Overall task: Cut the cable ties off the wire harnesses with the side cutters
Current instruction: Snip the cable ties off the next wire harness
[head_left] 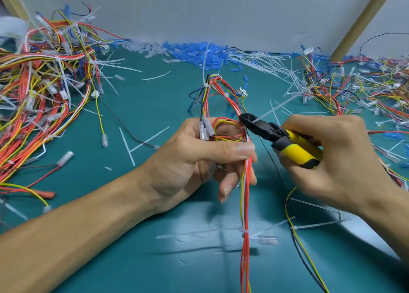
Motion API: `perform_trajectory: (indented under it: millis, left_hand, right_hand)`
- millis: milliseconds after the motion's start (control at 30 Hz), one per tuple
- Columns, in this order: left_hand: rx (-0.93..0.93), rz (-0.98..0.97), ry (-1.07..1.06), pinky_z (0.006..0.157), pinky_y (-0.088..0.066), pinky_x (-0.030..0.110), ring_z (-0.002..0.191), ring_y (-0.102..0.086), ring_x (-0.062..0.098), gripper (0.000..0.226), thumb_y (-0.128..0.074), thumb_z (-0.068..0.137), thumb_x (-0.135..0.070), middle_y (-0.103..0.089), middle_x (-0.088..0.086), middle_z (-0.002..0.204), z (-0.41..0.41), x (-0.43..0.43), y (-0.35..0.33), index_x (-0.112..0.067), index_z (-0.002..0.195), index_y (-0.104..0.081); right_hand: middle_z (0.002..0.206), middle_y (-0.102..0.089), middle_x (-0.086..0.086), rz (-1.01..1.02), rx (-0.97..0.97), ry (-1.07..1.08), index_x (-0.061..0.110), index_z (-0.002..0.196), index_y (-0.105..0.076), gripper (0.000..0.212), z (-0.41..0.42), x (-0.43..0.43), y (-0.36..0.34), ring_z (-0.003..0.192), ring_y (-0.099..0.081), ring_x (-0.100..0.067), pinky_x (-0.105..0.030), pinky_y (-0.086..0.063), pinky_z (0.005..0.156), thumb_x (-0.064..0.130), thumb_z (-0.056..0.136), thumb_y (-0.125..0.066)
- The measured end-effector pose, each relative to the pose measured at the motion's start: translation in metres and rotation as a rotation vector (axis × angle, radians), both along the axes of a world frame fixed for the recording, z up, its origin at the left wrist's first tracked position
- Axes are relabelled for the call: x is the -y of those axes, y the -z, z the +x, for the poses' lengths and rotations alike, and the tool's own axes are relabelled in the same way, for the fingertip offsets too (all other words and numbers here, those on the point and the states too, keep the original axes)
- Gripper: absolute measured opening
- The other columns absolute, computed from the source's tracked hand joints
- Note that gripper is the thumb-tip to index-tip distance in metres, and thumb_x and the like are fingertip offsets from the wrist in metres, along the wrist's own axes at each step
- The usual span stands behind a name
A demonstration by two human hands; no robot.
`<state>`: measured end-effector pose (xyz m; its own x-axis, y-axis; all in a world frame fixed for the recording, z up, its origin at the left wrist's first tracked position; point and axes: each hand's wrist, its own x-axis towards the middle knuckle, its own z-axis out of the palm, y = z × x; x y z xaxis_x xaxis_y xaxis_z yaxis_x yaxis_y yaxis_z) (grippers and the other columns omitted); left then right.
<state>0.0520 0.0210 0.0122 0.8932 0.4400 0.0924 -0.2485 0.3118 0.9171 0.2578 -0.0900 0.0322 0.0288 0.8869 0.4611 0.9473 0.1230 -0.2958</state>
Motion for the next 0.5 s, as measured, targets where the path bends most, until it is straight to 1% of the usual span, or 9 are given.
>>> perform_trajectory:
  millis: [100, 133, 233, 267, 333, 367, 400, 467, 500]
  left_hand:
    - [0.006, -0.013, -0.005, 0.041, -0.044, 0.025, 0.037, -0.051, 0.019, 0.012, -0.064, 0.083, -0.006, -0.067, 0.021, 0.066, 0.0003, -0.0005, 0.0001, 0.005, 0.082, -0.067]
    - [0.005, -0.013, -0.003, 0.042, -0.044, 0.025, 0.037, -0.051, 0.019, 0.011, -0.064, 0.084, -0.006, -0.067, 0.02, 0.066, 0.0002, -0.0008, 0.0003, 0.005, 0.082, -0.067]
    - [0.005, 0.004, 0.015, 0.042, -0.045, 0.025, 0.038, -0.053, 0.018, 0.009, -0.066, 0.085, -0.002, -0.068, 0.018, 0.065, -0.0001, -0.0009, 0.0012, 0.006, 0.084, -0.066]
    - [0.007, 0.005, 0.016, 0.042, -0.045, 0.025, 0.038, -0.053, 0.018, 0.009, -0.066, 0.085, -0.002, -0.068, 0.018, 0.065, -0.0005, -0.0009, 0.0013, 0.007, 0.085, -0.066]
    - [0.004, 0.0, 0.012, 0.042, -0.044, 0.025, 0.038, -0.052, 0.018, 0.009, -0.067, 0.084, -0.002, -0.068, 0.018, 0.066, -0.0007, -0.0019, 0.001, 0.007, 0.086, -0.066]
    - [0.003, -0.004, 0.009, 0.042, -0.044, 0.025, 0.038, -0.052, 0.018, 0.01, -0.067, 0.084, -0.003, -0.068, 0.019, 0.066, -0.001, -0.0022, 0.0009, 0.007, 0.085, -0.066]
    - [0.001, -0.004, 0.007, 0.042, -0.044, 0.025, 0.038, -0.052, 0.017, 0.01, -0.067, 0.084, -0.004, -0.068, 0.019, 0.066, -0.0012, -0.002, 0.0006, 0.007, 0.085, -0.066]
    - [-0.008, -0.004, 0.006, 0.042, -0.044, 0.025, 0.038, -0.052, 0.017, 0.013, -0.064, 0.085, -0.006, -0.068, 0.018, 0.066, -0.0012, -0.0012, -0.0002, 0.007, 0.085, -0.065]
    - [-0.01, -0.006, 0.005, 0.042, -0.044, 0.025, 0.038, -0.052, 0.017, 0.012, -0.062, 0.085, -0.006, -0.069, 0.018, 0.066, -0.0011, -0.0009, -0.0005, 0.006, 0.084, -0.064]
  right_hand:
    - [0.069, -0.049, 0.002, -0.012, 0.016, -0.02, 0.015, 0.082, -0.061, 0.01, -0.0001, -0.0013, 0.0016, 0.062, -0.046, -0.026, -0.038, -0.038, 0.055, 0.02, 0.084, -0.07]
    - [0.069, -0.05, 0.0, -0.007, 0.015, -0.033, 0.014, 0.083, -0.064, 0.01, 0.0007, -0.0013, 0.002, 0.062, -0.046, -0.026, -0.039, -0.039, 0.054, 0.02, 0.086, -0.072]
    - [0.059, -0.046, -0.007, 0.039, 0.015, -0.025, 0.011, 0.071, -0.066, 0.024, 0.0023, -0.0001, 0.0024, 0.058, -0.038, -0.032, -0.041, -0.036, 0.048, 0.025, 0.09, -0.072]
    - [0.06, -0.048, -0.006, 0.042, 0.016, -0.022, 0.012, 0.073, -0.066, 0.025, 0.0013, -0.0001, 0.0015, 0.058, -0.039, -0.032, -0.041, -0.037, 0.048, 0.028, 0.091, -0.071]
    - [0.069, -0.055, 0.001, 0.021, 0.013, -0.026, 0.014, 0.083, -0.068, 0.023, -0.0008, -0.0011, -0.0003, 0.061, -0.049, -0.026, -0.037, -0.041, 0.053, 0.035, 0.089, -0.074]
    - [0.07, -0.056, 0.003, 0.009, 0.008, -0.036, 0.015, 0.085, -0.069, 0.025, -0.0016, -0.0018, -0.0009, 0.062, -0.051, -0.023, -0.035, -0.04, 0.055, 0.038, 0.089, -0.075]
    - [0.067, -0.053, 0.003, 0.005, 0.009, -0.049, 0.015, 0.081, -0.068, 0.028, -0.0014, -0.0019, -0.0015, 0.06, -0.048, -0.021, -0.032, -0.037, 0.054, 0.041, 0.089, -0.075]
    - [0.059, -0.044, 0.001, 0.01, 0.004, -0.064, 0.015, 0.072, -0.063, 0.038, -0.0013, -0.0008, -0.0024, 0.056, -0.039, -0.021, -0.032, -0.032, 0.051, 0.046, 0.088, -0.076]
    - [0.06, -0.044, 0.003, 0.007, -0.01, -0.065, 0.015, 0.073, -0.063, 0.04, -0.0017, -0.0005, -0.0033, 0.057, -0.039, -0.019, -0.032, -0.032, 0.051, 0.05, 0.087, -0.076]
